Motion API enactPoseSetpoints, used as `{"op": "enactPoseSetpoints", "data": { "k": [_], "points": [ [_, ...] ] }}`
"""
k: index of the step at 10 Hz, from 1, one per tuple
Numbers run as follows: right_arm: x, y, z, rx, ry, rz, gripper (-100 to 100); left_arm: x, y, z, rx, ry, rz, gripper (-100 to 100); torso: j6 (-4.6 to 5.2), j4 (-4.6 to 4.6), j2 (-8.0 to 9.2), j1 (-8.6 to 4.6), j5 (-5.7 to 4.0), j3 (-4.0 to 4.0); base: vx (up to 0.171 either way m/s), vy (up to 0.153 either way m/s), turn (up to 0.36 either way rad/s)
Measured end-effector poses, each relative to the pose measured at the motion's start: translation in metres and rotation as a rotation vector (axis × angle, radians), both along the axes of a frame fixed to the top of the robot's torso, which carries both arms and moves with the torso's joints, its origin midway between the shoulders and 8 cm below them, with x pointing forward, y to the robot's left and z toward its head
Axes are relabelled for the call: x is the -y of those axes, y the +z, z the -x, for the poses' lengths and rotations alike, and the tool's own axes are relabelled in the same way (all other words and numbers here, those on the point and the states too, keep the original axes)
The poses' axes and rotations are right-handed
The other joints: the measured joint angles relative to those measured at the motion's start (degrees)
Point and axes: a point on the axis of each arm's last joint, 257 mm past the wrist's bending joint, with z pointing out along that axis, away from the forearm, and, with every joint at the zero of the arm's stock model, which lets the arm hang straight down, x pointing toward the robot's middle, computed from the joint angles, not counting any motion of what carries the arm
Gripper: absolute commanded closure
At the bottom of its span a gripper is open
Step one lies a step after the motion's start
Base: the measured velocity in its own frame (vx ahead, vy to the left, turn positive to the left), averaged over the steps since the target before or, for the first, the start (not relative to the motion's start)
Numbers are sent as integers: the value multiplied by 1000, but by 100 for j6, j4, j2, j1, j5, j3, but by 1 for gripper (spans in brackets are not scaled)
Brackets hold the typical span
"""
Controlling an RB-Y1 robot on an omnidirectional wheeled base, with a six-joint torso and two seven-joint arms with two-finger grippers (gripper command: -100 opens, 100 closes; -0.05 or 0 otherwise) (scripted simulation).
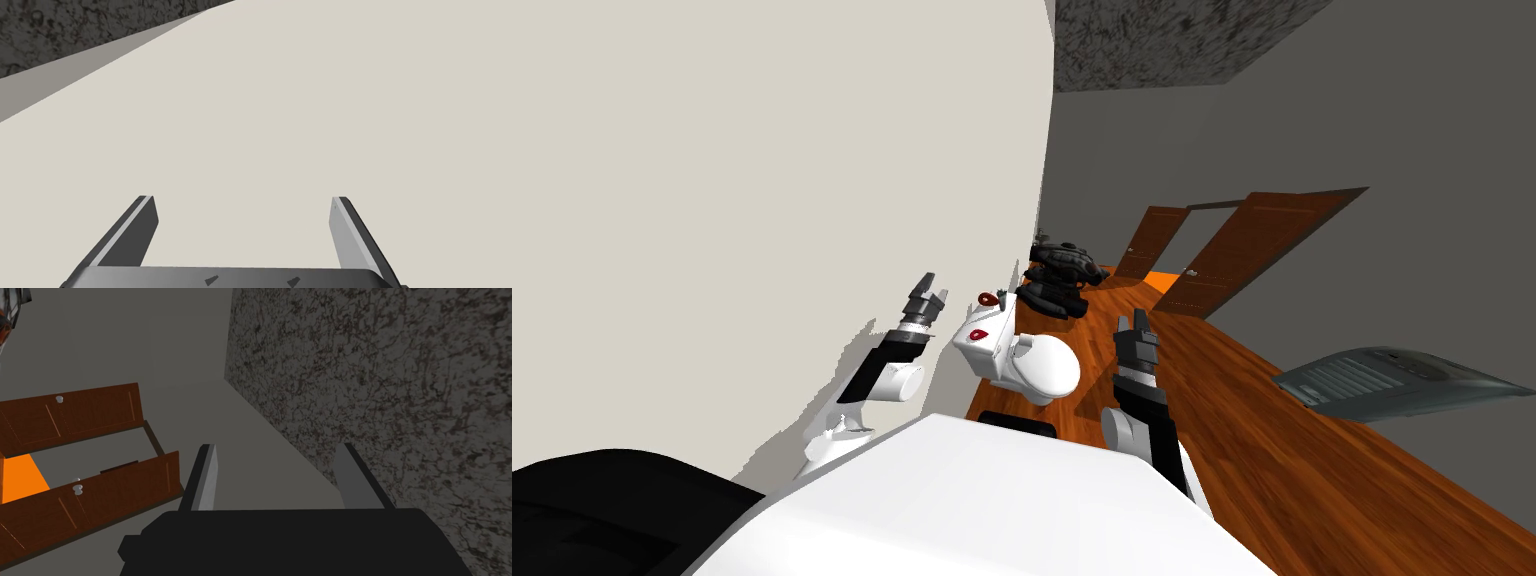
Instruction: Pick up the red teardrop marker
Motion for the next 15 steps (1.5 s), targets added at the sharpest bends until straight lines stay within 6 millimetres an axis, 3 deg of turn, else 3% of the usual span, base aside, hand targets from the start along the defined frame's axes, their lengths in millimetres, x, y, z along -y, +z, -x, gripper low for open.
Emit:
{"op": "enactPoseSetpoints", "data": {
  "k": [6,15],
  "points": [
    [0,0,0,0,0,0,0,-35,-34,-21,-177,46,-34,-100,0,-1,-3,2,0,-2,-4,-56,5],
    [0,0,0,0,0,0,0,-73,-71,-37,-373,99,-44,-100,0,-1,-4,8,2,-2,-2,-38,-2]
  ]
}}
